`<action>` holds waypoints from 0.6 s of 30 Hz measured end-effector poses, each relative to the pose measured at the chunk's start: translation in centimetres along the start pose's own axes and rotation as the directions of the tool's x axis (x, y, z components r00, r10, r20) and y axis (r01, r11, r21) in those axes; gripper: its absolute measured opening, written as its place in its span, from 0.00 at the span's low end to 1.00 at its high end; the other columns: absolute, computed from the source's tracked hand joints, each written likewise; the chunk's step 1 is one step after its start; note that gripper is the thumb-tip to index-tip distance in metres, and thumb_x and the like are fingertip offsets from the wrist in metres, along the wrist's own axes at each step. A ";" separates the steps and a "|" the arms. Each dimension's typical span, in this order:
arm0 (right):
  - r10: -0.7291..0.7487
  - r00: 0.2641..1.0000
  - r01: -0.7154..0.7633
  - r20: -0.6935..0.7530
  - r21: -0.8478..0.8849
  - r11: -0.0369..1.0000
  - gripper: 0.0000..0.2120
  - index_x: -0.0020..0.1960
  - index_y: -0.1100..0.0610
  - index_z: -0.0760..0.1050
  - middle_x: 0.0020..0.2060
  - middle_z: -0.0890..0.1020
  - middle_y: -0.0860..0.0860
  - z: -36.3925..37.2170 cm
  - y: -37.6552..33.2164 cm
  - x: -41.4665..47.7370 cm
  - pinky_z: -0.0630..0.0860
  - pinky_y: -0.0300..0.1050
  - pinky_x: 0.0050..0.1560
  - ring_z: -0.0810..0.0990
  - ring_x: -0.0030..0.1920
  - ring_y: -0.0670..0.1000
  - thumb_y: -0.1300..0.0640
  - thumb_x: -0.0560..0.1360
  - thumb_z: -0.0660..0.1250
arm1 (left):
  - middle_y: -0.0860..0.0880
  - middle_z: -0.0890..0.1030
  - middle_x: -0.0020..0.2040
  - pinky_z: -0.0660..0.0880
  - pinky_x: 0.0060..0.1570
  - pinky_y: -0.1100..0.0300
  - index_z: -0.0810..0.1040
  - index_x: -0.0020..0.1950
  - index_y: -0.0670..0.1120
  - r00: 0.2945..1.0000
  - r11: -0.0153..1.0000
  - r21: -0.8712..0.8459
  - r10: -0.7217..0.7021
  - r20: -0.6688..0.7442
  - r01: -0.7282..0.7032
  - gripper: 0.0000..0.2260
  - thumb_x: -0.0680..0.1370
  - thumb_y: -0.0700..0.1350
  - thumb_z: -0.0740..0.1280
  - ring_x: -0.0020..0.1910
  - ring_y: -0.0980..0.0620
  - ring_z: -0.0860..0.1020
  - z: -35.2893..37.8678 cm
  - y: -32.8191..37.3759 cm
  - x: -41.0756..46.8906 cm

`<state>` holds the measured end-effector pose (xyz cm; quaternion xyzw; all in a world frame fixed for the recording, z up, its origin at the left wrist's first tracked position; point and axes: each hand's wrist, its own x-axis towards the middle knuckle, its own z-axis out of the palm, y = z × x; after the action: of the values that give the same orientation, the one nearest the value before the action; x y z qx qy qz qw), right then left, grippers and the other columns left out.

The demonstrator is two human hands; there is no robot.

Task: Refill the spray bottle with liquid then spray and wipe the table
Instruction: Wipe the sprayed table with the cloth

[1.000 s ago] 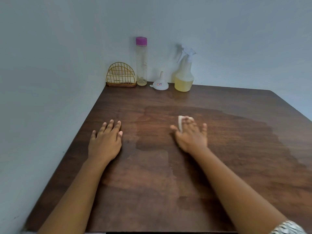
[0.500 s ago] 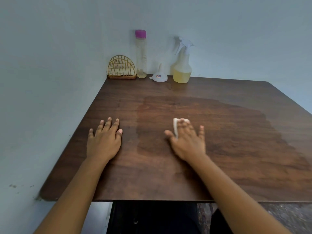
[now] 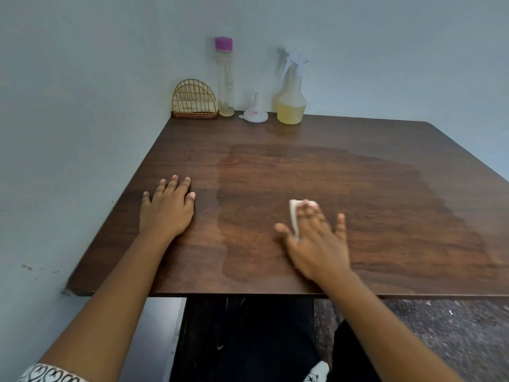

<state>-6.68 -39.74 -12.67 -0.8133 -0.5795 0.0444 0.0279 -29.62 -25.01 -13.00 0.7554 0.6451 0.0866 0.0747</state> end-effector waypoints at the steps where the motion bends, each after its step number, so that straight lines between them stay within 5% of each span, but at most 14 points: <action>1: 0.060 0.998 -0.060 0.019 -0.010 0.998 0.39 0.77 0.54 0.39 0.78 0.43 0.48 -0.4 1.1 -0.1 0.31 0.57 0.72 0.40 0.77 0.46 0.31 0.74 0.35 | 0.51 0.54 0.79 0.49 0.74 0.42 0.55 0.78 0.54 1.000 1.000 -0.002 -0.001 -0.003 0.001 0.23 0.82 0.54 0.48 0.78 0.48 0.51 0.0 0.0 0.0; 4: 0.074 0.997 -0.074 0.006 -0.027 0.997 0.42 0.77 0.58 0.38 0.78 0.43 0.52 -0.3 -1.3 -0.3 0.32 0.57 0.72 0.39 0.77 0.50 0.31 0.74 0.36 | 0.51 0.54 0.79 0.49 0.74 0.42 0.55 0.78 0.54 1.000 1.000 -0.006 -0.004 -0.001 0.004 0.23 0.82 0.54 0.48 0.78 0.48 0.52 -0.1 0.1 0.0; 10: -0.310 0.950 0.306 0.027 0.103 0.946 0.43 0.77 0.57 0.39 0.78 0.44 0.52 1.1 -12.0 -0.4 0.26 0.55 0.69 0.38 0.77 0.50 0.30 0.71 0.33 | 0.51 0.56 0.79 0.51 0.73 0.44 0.57 0.77 0.55 1.000 1.000 -0.018 -0.016 -0.025 0.016 0.22 0.82 0.54 0.51 0.78 0.49 0.53 -0.5 0.0 0.4; 16: -0.029 1.000 0.029 0.010 0.039 0.999 0.39 0.78 0.58 0.42 0.78 0.46 0.52 -0.1 -5.7 9.7 0.34 0.58 0.72 0.42 0.77 0.49 0.33 0.77 0.40 | 0.52 0.54 0.79 0.49 0.74 0.44 0.56 0.77 0.56 1.000 0.999 -0.037 -0.020 -0.002 0.020 0.23 0.82 0.54 0.50 0.78 0.51 0.50 -0.3 0.0 1.0; 18: -0.044 0.999 0.042 0.028 0.040 0.998 0.39 0.77 0.58 0.42 0.78 0.46 0.53 -0.2 -7.1 11.3 0.34 0.58 0.73 0.42 0.77 0.51 0.33 0.77 0.39 | 0.53 0.51 0.79 0.46 0.74 0.44 0.53 0.78 0.56 0.999 0.999 -0.033 -0.019 0.027 0.020 0.23 0.82 0.54 0.49 0.78 0.51 0.48 -0.1 0.2 1.7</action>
<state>-9.65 -26.74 -12.21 -0.7992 -0.5962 0.0671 0.0363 -29.20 -23.33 -12.78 0.7488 0.6500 0.0863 0.0966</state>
